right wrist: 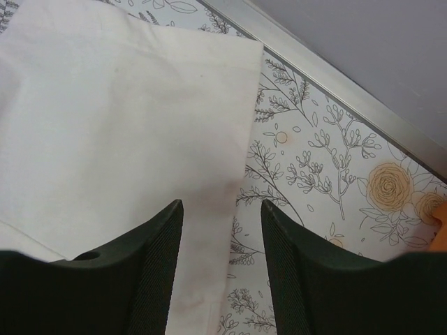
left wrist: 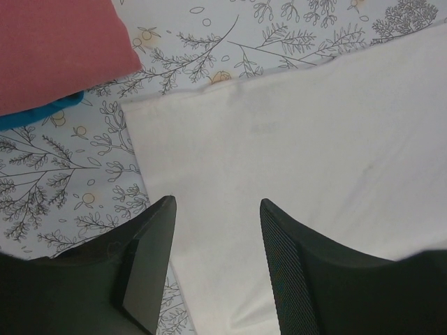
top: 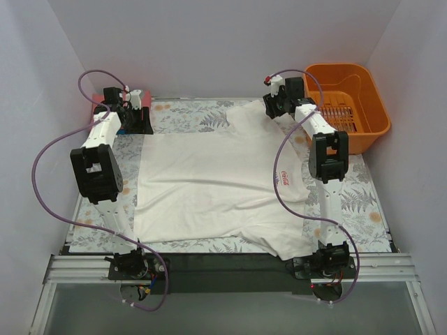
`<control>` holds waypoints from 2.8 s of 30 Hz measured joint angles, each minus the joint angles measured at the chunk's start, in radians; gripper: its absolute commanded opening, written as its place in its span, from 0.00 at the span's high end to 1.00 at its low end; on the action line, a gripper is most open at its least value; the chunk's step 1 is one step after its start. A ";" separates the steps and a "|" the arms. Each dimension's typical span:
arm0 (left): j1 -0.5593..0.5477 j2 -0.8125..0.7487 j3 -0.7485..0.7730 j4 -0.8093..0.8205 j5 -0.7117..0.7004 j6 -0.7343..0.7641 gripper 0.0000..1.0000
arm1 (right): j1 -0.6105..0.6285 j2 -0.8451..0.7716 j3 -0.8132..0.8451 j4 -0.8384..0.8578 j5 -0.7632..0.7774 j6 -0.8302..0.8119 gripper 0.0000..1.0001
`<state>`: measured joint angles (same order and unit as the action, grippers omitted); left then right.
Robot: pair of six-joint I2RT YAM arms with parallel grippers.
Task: Fold and stack the t-shirts
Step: Flatten the tshirt out
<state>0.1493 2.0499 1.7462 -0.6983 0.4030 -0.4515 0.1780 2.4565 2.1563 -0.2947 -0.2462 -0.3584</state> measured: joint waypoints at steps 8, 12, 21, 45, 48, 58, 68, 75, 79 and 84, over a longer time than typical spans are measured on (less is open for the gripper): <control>0.000 0.000 -0.021 0.001 -0.021 -0.012 0.43 | -0.012 0.001 -0.082 0.034 -0.011 0.021 0.37; 0.000 0.002 -0.021 0.001 -0.033 -0.018 0.42 | -0.012 0.007 -0.085 0.033 -0.020 0.023 0.39; 0.000 0.068 -0.005 -0.010 -0.059 -0.026 0.42 | -0.012 0.020 -0.079 -0.038 -0.045 -0.042 0.42; 0.000 0.075 0.039 -0.020 -0.051 -0.045 0.42 | -0.055 0.055 -0.018 -0.017 -0.130 0.073 0.42; 0.000 0.085 0.054 -0.021 -0.051 -0.044 0.42 | -0.058 0.067 0.013 0.006 -0.127 0.076 0.44; 0.000 0.135 0.056 -0.032 -0.056 -0.045 0.41 | -0.049 0.094 0.014 0.023 -0.107 0.049 0.46; 0.000 0.137 0.086 -0.042 -0.070 -0.042 0.40 | -0.014 0.123 0.054 0.004 -0.067 -0.006 0.68; 0.000 0.139 0.097 -0.042 -0.070 -0.036 0.43 | -0.003 0.142 0.089 -0.016 -0.063 -0.013 0.99; 0.000 0.157 0.119 -0.027 -0.071 -0.027 0.45 | -0.008 0.137 0.069 0.002 -0.080 -0.020 0.99; -0.001 0.207 0.155 0.013 -0.070 0.020 0.51 | -0.016 0.104 0.007 0.027 -0.105 -0.035 0.99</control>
<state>0.1482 2.2566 1.9011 -0.6853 0.3328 -0.4316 0.1619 2.5603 2.1635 -0.2680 -0.3511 -0.3935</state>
